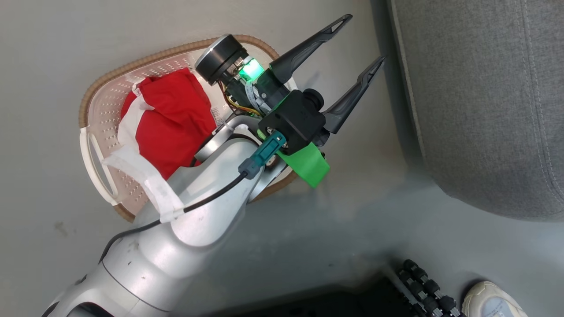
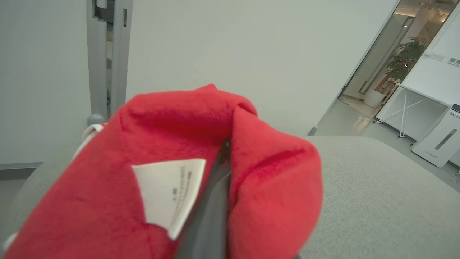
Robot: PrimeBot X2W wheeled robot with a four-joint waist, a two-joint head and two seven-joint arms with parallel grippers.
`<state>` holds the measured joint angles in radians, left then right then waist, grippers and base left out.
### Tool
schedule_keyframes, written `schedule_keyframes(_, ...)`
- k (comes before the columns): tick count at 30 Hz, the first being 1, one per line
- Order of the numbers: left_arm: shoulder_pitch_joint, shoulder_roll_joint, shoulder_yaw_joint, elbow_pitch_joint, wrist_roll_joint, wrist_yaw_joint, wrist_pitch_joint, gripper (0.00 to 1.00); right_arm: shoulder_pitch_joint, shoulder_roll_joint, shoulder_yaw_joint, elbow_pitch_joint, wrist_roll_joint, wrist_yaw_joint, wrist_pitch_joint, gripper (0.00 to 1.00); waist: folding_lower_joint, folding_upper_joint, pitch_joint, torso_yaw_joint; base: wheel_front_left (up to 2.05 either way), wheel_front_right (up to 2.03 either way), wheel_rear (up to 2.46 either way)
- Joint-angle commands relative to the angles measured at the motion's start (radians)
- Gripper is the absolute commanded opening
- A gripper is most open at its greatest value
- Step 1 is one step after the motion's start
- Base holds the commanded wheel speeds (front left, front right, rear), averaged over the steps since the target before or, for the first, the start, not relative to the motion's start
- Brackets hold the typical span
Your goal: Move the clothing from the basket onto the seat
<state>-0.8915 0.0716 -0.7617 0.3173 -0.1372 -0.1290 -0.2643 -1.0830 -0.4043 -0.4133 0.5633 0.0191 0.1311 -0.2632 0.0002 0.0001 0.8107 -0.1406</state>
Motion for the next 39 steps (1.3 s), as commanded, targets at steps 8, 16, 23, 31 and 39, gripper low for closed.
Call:
schedule_keyframes(8,-0.009,-0.007,0.005,-0.007,-0.008,-0.002,0.0,1.0,0.018,-0.026,-0.052,0.183,-0.024,-0.001,-0.002,0.0,-0.0002,-0.0001,-0.011,0.02,0.0,0.0,0.0)
schedule_keyframes(16,0.032,-0.01,0.021,-0.009,-0.015,-0.002,0.0,1.0,0.097,-0.027,-0.041,0.134,-0.039,-0.001,-0.002,1.0,-0.0002,-0.0001,-0.082,0.024,0.0,0.0,0.0)
schedule_keyframes(23,0.106,-0.01,0.065,-0.016,-0.023,0.008,0.0,1.0,0.238,-0.003,-0.053,0.044,-0.033,-0.001,-0.002,1.0,-0.0002,-0.0001,-0.194,0.028,0.0,0.0,0.0)
schedule_keyframes(31,0.23,-0.007,0.125,-0.025,-0.037,0.01,0.0,1.0,0.442,0.071,-0.067,-0.131,-0.044,-0.001,-0.002,1.0,-0.0002,-0.0001,-0.337,0.044,0.0,0.0,0.0)
schedule_keyframes(39,0.355,0.011,0.238,-0.05,-0.05,0.024,0.0,1.0,0.594,0.162,0.046,-0.314,-0.018,-0.001,-0.002,1.0,-0.0002,-0.0001,-0.432,0.073,0.0,0.0,0.0)
